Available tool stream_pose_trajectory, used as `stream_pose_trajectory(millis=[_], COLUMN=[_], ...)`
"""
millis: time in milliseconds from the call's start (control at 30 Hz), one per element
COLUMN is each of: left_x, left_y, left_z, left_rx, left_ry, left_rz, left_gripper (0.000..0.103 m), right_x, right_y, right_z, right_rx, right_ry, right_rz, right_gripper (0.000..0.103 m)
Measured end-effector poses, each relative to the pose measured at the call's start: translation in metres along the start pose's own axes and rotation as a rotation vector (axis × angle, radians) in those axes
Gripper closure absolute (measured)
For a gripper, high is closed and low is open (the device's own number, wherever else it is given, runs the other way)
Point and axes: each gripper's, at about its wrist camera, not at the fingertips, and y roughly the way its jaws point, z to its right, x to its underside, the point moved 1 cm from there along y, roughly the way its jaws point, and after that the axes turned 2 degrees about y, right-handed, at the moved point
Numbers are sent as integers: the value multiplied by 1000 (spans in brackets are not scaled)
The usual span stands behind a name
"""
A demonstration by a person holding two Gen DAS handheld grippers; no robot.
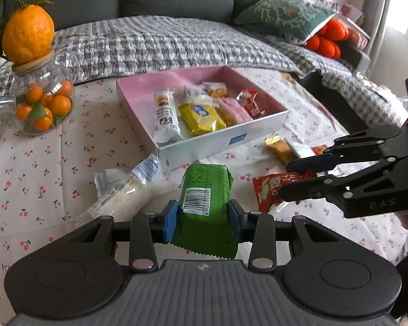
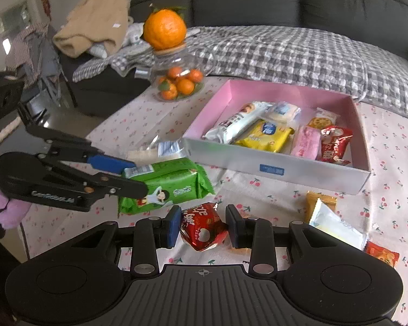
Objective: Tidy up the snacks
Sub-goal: 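Carry both packs into the pink box and open both grippers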
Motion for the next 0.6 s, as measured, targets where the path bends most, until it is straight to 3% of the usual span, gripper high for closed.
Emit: stream_pose_trajectory(millis=[267, 600], left_x=[-12, -44], left_y=[-11, -7], left_z=[-2, -12], left_rx=[6, -69], left_ry=[-51, -156], left_rz=[59, 143], left_gripper=[67, 67], right_x=[-12, -42], right_y=[-13, -17], right_z=[20, 61], right_rx=[12, 84], right_ry=[95, 261], right_rz=[63, 166], right_gripper=[69, 69])
